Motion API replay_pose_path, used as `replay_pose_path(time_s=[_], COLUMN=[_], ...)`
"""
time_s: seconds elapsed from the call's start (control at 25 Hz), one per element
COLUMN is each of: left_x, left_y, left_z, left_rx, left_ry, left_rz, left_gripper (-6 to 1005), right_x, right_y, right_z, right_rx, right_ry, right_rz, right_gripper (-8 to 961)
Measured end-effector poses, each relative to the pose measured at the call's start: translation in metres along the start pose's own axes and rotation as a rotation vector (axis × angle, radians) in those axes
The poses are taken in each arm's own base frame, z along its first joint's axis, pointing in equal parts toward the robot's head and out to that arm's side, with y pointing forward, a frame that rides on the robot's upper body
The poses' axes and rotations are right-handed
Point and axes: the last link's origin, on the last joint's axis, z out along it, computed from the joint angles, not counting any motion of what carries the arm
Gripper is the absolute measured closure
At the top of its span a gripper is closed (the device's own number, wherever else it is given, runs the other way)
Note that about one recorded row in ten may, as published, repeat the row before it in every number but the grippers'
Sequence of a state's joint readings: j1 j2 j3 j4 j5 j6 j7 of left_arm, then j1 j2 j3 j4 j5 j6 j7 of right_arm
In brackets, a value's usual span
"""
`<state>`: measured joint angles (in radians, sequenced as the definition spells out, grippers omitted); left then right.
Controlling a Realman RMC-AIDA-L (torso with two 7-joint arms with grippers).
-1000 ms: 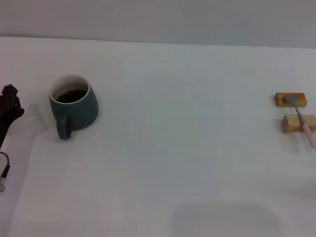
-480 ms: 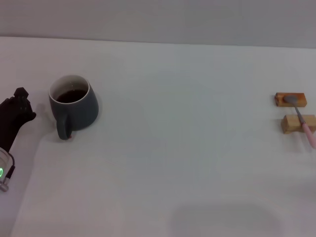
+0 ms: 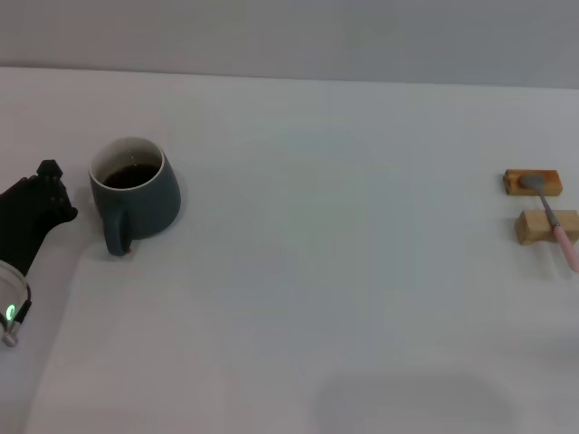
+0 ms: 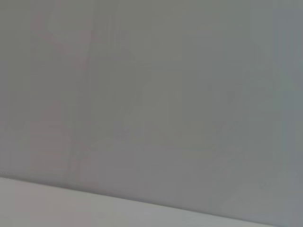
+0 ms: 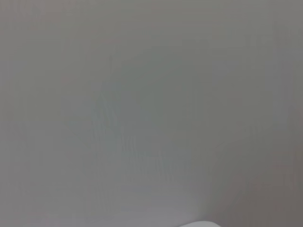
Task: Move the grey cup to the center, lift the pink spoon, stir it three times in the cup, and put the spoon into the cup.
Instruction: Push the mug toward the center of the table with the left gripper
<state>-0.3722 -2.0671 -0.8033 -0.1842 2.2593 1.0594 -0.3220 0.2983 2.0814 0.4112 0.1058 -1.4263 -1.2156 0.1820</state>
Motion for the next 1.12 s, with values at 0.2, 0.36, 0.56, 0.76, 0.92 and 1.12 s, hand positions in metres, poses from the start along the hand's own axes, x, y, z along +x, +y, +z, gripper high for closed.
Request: replay_pose_path(time_s=[0.2,0.36,0.56,0.76,0.92,1.12], left_x=[0.0,0.001,0.003,0.002,0.001,-0.001], left_y=[0.007,0.014,0.015,0.015,0.018,0.025], left_z=[0.008,0.018,0.024,0.027,0.027,0.028], left_rx=[-0.017,-0.03,-0.036,-0.037,-0.047,-0.083], left_ry=[-0.02,-0.038,-0.049,-0.065,-0.07,-0.078], left_rz=[0.058,0.096,0.107,0.112,0.118,0.135], left_gripper=[992,991,989,987,985,983], right_x=[0.0,0.0,0.001,0.001,0.001,0.001], right_y=[0.0,0.001,0.001,0.0,0.0,0.001], right_z=[0.0,0.0,-0.001,-0.001,-0.001,-0.001], right_rx=[-0.001,-0.004,-0.004,-0.002,-0.002,-0.005], right_ry=[-0.001,-0.001,0.003,0.006,0.006,0.007], right_rz=[0.0,0.001,0.002,0.001,0.001,0.001], right_gripper=[380,379,380,381,381,380])
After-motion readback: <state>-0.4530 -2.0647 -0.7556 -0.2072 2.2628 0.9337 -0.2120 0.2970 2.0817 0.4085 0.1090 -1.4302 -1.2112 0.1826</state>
